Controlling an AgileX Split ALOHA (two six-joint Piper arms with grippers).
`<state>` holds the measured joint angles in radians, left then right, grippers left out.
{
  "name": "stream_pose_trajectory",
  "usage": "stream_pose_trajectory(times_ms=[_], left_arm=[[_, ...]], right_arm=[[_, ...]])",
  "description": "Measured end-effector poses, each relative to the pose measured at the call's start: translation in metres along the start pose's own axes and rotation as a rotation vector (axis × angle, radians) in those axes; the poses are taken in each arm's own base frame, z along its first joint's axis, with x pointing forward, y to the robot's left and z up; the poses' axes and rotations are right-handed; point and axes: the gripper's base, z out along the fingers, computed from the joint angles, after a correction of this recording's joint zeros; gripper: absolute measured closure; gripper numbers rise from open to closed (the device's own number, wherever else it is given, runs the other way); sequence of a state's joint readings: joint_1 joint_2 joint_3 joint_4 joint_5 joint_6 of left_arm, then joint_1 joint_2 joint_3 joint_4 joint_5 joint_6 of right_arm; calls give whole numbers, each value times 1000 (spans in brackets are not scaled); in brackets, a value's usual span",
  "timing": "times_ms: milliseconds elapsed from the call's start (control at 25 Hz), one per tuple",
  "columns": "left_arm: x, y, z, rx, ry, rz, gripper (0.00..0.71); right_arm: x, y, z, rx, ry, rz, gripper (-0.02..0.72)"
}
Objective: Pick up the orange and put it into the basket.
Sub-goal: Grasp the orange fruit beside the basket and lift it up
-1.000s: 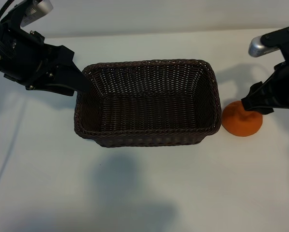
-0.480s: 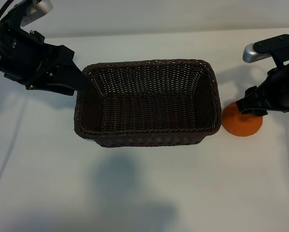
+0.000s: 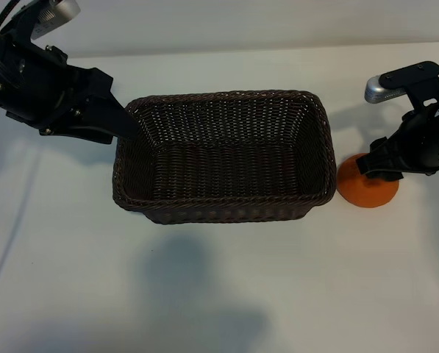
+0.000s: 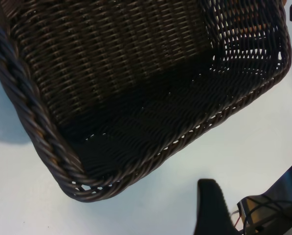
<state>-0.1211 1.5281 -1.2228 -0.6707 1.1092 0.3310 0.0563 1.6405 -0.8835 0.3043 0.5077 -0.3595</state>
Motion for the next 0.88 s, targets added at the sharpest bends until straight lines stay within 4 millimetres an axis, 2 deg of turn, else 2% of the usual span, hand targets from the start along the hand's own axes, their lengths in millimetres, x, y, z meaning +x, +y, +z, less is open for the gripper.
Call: stream_pose_trajectory(times_ms=[360,680,880], left_arm=[[0,0,0,-1,-5,0,256],[-1,0,0,0,-7,1,256],[-1,0,0,0,-7,2,256]], right_arm=[[-1,1,0,-12,-6,27,159],[3,0,19,-26,42,68,159],[4,0,21,-27,49,71,159]])
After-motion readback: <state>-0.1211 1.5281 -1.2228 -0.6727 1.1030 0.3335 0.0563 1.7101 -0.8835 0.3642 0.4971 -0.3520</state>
